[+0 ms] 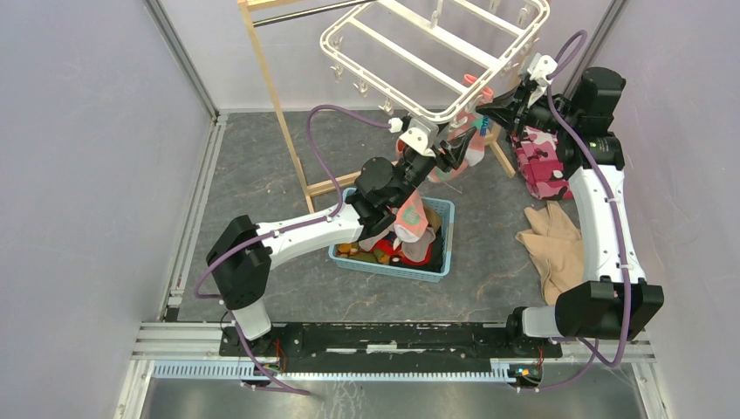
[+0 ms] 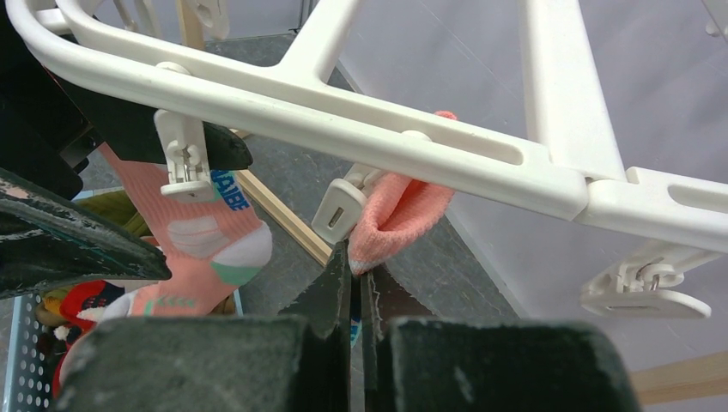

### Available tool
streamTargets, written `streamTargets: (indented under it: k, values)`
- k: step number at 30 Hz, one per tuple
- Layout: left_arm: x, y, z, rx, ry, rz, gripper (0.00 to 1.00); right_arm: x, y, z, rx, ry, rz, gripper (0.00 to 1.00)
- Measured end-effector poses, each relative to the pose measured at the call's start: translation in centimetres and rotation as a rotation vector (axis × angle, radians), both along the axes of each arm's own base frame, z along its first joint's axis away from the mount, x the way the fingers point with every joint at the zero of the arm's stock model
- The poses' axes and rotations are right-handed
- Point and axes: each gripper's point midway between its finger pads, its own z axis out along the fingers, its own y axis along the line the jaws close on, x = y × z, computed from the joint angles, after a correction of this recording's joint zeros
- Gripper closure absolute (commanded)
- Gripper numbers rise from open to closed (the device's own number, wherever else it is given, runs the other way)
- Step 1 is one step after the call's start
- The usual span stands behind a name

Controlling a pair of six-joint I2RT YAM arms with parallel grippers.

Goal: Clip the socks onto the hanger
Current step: Open the clamp at the hanger.

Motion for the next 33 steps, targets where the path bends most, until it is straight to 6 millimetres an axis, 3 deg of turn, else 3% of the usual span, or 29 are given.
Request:
streamTargets:
  k: [23,33]
  values:
    - [0.6,0.6,0.3,-0.054,0.027,0.033,0.34,0.0,0.0,0.0,-0.003,-0.004,0.001,1.00]
    - [1.1,0.2,0.1,-0.059,0.031,0.043,0.42,0.0,0.0,-0.1,-0.003,0.002,0.001,1.00]
